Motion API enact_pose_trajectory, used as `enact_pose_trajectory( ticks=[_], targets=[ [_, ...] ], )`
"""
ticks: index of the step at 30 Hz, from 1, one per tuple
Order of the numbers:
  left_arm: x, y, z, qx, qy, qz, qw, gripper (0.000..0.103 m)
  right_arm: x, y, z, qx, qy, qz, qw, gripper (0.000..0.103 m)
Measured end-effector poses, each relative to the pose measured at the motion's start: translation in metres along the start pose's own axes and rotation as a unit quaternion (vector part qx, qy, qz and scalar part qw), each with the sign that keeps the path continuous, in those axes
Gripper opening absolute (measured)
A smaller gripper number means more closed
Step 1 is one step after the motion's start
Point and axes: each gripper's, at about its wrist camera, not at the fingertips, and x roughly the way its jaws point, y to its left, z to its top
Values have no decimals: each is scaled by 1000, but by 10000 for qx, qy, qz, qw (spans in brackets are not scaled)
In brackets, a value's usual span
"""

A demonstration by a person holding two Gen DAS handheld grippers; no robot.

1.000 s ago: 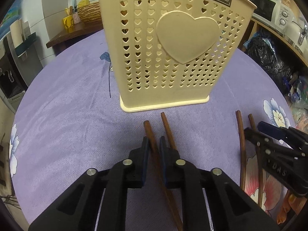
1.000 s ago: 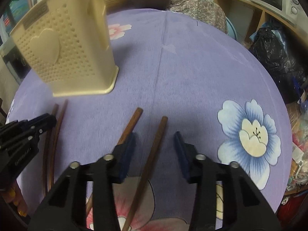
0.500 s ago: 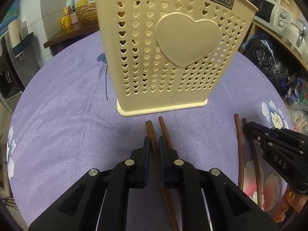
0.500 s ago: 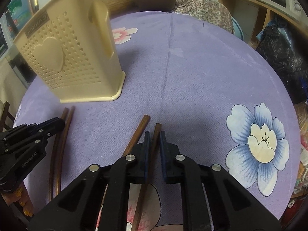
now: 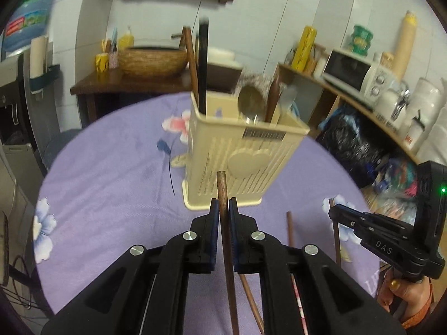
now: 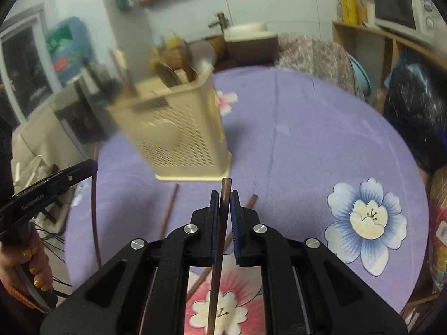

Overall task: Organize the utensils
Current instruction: 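Lift both brown chopsticks and lower them into the beige holder, then open both tools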

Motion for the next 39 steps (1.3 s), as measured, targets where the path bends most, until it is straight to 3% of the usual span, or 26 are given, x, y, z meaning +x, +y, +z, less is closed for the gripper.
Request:
enact_pose_trajectory(
  ticks=[5, 11, 31, 39],
  targets=[
    [-48, 4, 11, 100, -503, -93, 9986, 8, -46, 12, 4, -119, -437, 386, 9982, 8],
    [-67, 5, 13, 89, -715, -148, 9973, 8, -82, 20, 5, -240, -689, 607, 9955, 8],
    [-87, 9, 12, 83, -882, -248, 9958, 8, -103, 25, 8, -389, -880, 920, 9911, 8],
    [-100, 8, 28, 148, -1009, -309, 9943, 8, -107, 29, 26, -411, -965, 1042, 9890, 8]
  ],
)
